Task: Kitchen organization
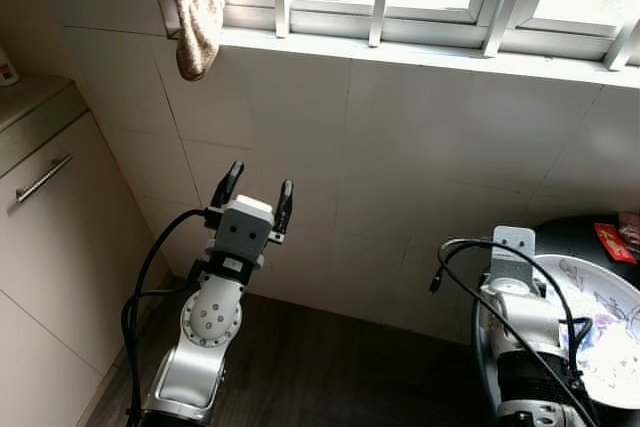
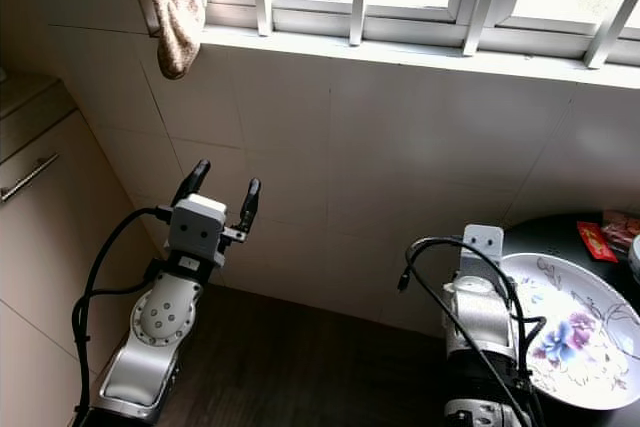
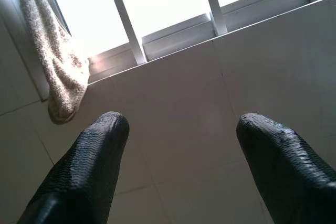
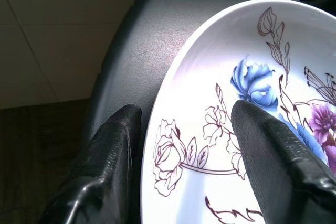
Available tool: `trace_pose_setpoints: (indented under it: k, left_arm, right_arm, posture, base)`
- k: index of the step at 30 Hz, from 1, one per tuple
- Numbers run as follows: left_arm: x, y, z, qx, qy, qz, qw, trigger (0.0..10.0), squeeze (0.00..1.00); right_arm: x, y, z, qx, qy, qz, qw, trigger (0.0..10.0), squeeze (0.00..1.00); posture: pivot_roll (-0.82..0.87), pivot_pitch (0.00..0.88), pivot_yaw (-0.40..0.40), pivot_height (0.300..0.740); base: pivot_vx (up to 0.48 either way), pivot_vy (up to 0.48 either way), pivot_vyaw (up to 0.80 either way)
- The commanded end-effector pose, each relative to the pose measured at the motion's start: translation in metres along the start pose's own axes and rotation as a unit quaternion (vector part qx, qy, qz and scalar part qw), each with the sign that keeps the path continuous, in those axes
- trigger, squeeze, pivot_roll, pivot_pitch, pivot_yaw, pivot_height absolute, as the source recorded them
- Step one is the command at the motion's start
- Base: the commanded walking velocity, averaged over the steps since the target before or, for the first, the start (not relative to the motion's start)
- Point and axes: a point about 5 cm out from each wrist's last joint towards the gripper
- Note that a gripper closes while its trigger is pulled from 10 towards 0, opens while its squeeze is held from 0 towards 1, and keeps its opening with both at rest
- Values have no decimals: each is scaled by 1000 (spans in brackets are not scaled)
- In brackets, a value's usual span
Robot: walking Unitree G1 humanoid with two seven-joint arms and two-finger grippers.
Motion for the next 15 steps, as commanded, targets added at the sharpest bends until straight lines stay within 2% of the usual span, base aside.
trace_pose_setpoints:
  k: [1,2,3,5,6,7,8,9,15]
  left_arm:
    - [-1,-2,0,-4,5,0,1000,10000,0]
    - [-1,-2,0,-4,5,0,1000,10000,0]
    - [-1,-2,0,-4,5,0,1000,10000,0]
    - [-1,-3,0,-4,5,0,1000,10000,0]
    - [-1,-3,0,-4,6,0,1000,10000,0]
    - [-1,-3,0,-4,6,1,1000,10000,0]
    - [-1,-3,0,-4,6,1,1000,10000,0]
    - [-2,-3,0,-4,7,1,1000,10000,0]
    - [-2,-4,1,-3,8,2,1000,10000,0]
  right_arm:
    - [-2,1,-1,5,15,-4,1000,10000,0]
    - [-2,1,-2,9,15,-3,1000,10000,0]
    - [-3,1,-2,10,16,-1,1000,7451,0]
    - [-3,1,-3,11,16,0,1000,7451,0]
    - [-4,2,-3,16,20,-2,1000,2863,0]
    - [-4,3,-3,22,25,-6,999,1529,0]
    - [-5,3,-3,27,28,-9,999,1529,0]
    - [-5,4,-3,30,30,-11,999,0,0]
    - [-6,4,-4,33,36,-6,999,0,0]
  posture:
    - [83,0,-56,740]
    - [83,0,-57,740]
    - [83,0,-57,740]
    - [83,0,-57,740]
    - [84,0,-58,740]
    - [84,0,-59,740]
    - [84,0,-59,740]
    - [83,0,-60,740]
    - [84,0,-63,740]
  base:
    - [0,0,0]
    - [0,0,0]
    - [0,0,0]
    - [0,0,0]
    - [0,0,0]
    - [0,0,0]
    - [0,0,0]
    - [0,0,0]
    - [0,0,0]
Point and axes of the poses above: a point about 5 cm out from each wrist's last joint towards the gripper, its own z axis pointing back from the gripper into the wrist, its own x axis along the axis of the wrist's last joint, y = z × x, and after that the axes turned 12 degrees about z, right-handed
